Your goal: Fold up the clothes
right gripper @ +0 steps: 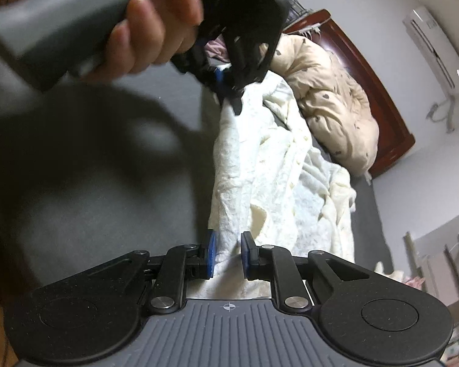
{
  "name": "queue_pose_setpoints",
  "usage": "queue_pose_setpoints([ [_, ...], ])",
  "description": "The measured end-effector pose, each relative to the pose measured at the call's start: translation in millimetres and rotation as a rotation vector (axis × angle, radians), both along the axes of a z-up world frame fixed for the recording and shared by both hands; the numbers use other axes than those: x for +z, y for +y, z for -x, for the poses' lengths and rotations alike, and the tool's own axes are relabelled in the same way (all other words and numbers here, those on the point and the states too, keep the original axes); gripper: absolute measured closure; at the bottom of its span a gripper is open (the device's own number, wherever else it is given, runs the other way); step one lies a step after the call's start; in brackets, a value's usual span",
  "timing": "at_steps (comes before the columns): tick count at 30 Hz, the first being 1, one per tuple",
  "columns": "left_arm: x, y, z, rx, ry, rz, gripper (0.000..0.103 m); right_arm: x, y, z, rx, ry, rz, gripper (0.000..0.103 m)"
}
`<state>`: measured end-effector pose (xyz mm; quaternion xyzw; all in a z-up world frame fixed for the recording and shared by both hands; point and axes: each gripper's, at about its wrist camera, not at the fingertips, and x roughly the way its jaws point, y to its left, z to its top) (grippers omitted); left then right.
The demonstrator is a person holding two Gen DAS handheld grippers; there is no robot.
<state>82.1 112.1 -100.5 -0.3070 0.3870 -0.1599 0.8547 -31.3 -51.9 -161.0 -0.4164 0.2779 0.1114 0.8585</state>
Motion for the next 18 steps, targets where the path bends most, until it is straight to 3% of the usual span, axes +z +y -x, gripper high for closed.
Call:
queue_pose_setpoints([
  [1, 0, -1, 0, -0.001, 0.002, -0.004, 0.099, 2, 0, -1, -0.006, 0.003, -0.010, 0.055],
  [2, 0, -1, 0, -0.002, 0.003, -0.006, 0.099, 2, 1, -2, -0.013, 0.008, -0.012, 0.019],
  [3, 0, -2, 1, -0.002, 0.004, -0.009, 0.099, 3, 3, -3, -0.016, 0.011, -0.015, 0.008],
  [7, -3, -2, 1, 0.005, 0.030, -0.040, 0.096, 6, 10, 0, -0.007, 0.001, -0.004, 0.005],
  [12, -6, -3, -1, 0.003, 0.056, -0.055, 0.089, -5, 26, 10, 0.106, -0.084, 0.171, 0.005],
  [18, -9, -9, -1, -0.023, 0.071, -0.067, 0.084, -3, 23, -2, 0.067, -0.047, 0.122, 0.005],
])
